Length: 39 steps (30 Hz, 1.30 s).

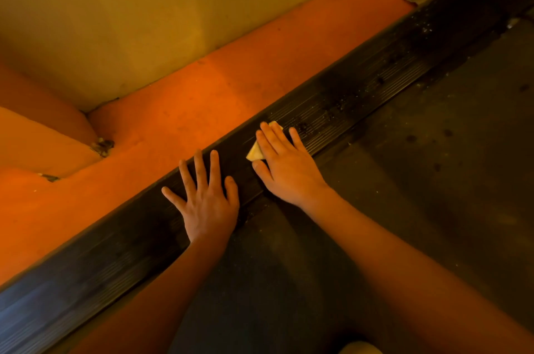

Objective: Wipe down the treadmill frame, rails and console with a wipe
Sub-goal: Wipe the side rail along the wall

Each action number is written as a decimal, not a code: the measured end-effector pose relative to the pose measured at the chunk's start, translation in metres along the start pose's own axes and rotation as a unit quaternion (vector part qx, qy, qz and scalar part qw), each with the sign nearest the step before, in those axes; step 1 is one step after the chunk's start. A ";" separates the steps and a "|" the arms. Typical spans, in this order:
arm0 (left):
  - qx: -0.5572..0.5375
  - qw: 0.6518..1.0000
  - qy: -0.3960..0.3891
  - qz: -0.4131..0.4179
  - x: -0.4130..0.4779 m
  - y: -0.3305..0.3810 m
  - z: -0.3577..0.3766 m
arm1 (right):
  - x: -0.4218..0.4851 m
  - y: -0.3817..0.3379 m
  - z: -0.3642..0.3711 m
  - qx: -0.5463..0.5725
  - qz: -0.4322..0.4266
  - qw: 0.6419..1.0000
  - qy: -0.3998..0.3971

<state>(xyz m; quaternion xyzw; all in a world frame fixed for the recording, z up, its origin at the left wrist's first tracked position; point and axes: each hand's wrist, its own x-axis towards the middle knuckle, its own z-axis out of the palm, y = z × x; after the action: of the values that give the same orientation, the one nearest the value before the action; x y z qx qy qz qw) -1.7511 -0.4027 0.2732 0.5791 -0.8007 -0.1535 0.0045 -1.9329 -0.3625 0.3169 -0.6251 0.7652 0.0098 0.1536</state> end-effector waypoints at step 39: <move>-0.013 1.000 0.018 0.000 -0.001 0.000 0.001 | 0.018 0.023 -0.016 0.007 -0.052 0.998 -0.038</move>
<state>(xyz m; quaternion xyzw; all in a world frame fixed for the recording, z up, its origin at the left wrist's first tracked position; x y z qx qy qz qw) -1.7508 -0.4016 0.2727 0.5813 -0.7987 -0.1530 0.0265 -1.9619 -0.3784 0.3235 -0.6625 0.7251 0.0200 0.1871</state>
